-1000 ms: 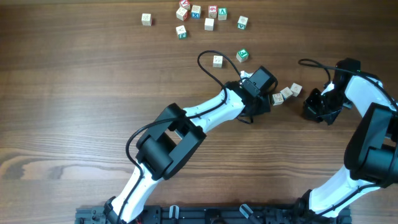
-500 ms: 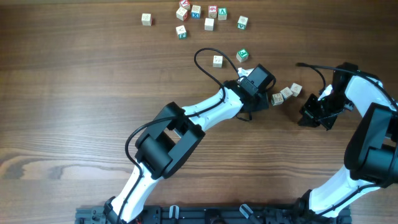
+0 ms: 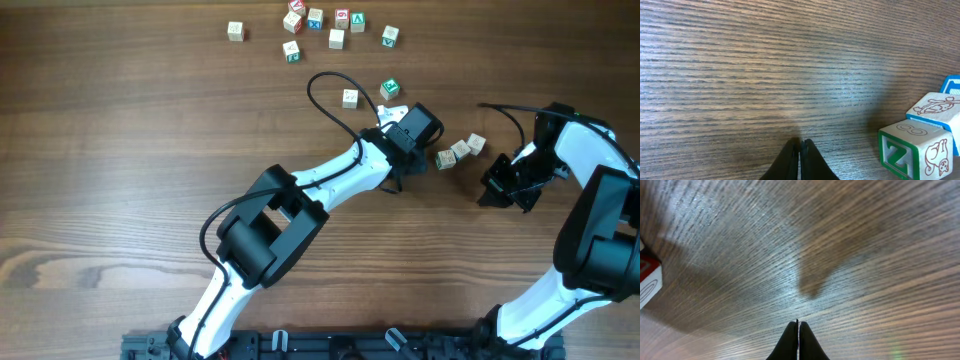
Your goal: Form a horizontal line
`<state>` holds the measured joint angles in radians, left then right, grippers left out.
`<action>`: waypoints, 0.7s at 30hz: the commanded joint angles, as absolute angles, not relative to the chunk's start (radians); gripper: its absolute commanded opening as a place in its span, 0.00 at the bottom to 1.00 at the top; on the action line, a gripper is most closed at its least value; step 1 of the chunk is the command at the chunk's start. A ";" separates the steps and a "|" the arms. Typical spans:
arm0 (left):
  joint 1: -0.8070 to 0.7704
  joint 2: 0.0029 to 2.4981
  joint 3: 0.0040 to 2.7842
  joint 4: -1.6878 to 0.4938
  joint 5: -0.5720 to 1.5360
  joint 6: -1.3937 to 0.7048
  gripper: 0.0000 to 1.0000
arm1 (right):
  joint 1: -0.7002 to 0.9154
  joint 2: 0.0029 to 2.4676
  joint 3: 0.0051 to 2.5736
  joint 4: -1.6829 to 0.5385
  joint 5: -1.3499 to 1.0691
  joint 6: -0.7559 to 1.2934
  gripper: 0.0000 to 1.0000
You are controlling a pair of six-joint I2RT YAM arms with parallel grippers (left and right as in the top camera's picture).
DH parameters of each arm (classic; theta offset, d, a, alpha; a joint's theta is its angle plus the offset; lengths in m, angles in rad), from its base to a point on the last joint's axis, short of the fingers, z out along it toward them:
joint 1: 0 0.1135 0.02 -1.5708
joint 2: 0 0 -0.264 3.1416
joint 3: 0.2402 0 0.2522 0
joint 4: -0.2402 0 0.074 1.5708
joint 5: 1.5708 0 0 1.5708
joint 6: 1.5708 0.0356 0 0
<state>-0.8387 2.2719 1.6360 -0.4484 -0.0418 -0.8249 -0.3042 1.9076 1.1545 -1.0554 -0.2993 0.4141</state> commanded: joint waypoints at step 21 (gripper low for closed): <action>-0.822 2.343 1.585 -0.461 -0.126 -0.842 0.12 | -0.300 1.925 1.156 -1.048 -0.316 0.455 0.05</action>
